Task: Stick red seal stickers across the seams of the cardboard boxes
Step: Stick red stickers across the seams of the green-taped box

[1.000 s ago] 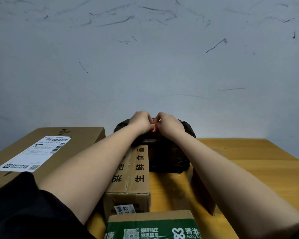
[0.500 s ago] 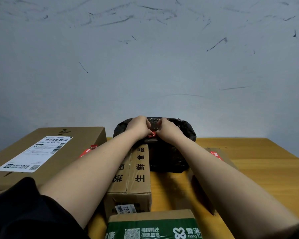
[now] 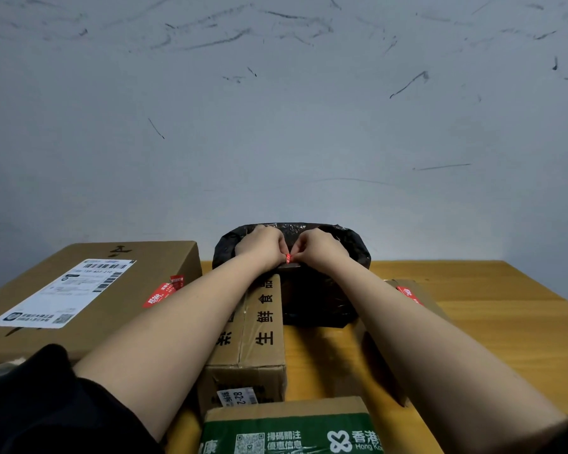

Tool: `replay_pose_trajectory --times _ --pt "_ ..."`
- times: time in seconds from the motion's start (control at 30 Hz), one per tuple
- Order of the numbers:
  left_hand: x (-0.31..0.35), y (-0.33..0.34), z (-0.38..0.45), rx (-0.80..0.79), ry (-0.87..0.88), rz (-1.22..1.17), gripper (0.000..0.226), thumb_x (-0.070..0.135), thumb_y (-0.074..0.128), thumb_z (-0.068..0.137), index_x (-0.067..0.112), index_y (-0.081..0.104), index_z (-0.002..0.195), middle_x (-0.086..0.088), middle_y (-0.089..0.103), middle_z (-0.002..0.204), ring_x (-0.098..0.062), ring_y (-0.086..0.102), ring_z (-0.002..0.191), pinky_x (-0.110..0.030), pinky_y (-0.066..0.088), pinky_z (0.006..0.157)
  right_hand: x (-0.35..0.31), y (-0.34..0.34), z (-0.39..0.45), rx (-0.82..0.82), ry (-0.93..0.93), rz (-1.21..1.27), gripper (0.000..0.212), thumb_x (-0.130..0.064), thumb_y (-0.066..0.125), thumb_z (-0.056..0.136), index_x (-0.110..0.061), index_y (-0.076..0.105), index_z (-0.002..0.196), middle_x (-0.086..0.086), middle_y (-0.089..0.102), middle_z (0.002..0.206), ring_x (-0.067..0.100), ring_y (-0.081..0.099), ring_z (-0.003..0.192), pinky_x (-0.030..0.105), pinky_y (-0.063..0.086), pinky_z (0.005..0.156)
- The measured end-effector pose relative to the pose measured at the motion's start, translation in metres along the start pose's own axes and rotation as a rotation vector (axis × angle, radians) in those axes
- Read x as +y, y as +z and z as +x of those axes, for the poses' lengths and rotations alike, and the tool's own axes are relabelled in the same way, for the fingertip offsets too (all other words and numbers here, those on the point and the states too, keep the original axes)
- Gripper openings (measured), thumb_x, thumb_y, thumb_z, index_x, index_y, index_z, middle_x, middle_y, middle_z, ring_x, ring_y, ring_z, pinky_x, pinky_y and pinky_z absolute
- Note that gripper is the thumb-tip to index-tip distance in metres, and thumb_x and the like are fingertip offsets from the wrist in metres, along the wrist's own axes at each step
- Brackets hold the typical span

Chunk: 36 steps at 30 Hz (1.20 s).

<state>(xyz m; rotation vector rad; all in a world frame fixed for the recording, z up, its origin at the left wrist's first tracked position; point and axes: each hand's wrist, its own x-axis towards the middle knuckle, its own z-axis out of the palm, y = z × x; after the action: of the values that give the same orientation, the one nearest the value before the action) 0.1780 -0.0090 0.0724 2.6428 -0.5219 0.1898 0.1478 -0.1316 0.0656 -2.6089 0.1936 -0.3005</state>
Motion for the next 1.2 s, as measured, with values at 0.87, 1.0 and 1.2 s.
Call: replay_pose_trajectory --times 0.87,1.0,1.2 --pt "0.001 0.002 0.001 0.163 0.036 0.19 0.013 0.02 0.061 0.087 0.018 0.068 0.098 -0.009 0.067 0.106 -0.031 0.06 0.103 -0.03 0.039 0.071 0.002 0.003 0.003 0.106 -0.078 -0.247 0.022 -0.028 0.055 0.088 -0.018 0.066 0.105 0.008 0.066 0.108 0.029 0.062 0.101 0.032 0.044 0.071" --pt "0.0 0.004 0.003 0.099 0.022 0.276 0.026 0.032 0.055 0.094 0.016 0.065 0.111 -0.012 0.063 0.118 -0.033 0.058 0.11 -0.032 0.04 0.073 0.0 0.005 0.004 0.096 -0.071 -0.296 0.027 -0.023 0.051 0.091 -0.016 0.066 0.113 0.011 0.065 0.112 0.032 0.062 0.103 0.031 0.043 0.07" --pt "-0.002 0.008 0.008 -0.006 0.026 0.289 0.034 0.025 0.042 0.1 0.009 0.06 0.123 -0.017 0.054 0.128 -0.037 0.053 0.117 -0.041 0.045 0.088 0.001 0.004 0.004 0.083 -0.069 -0.309 0.027 -0.02 0.051 0.089 -0.013 0.066 0.11 0.012 0.066 0.108 0.033 0.063 0.099 0.032 0.043 0.068"
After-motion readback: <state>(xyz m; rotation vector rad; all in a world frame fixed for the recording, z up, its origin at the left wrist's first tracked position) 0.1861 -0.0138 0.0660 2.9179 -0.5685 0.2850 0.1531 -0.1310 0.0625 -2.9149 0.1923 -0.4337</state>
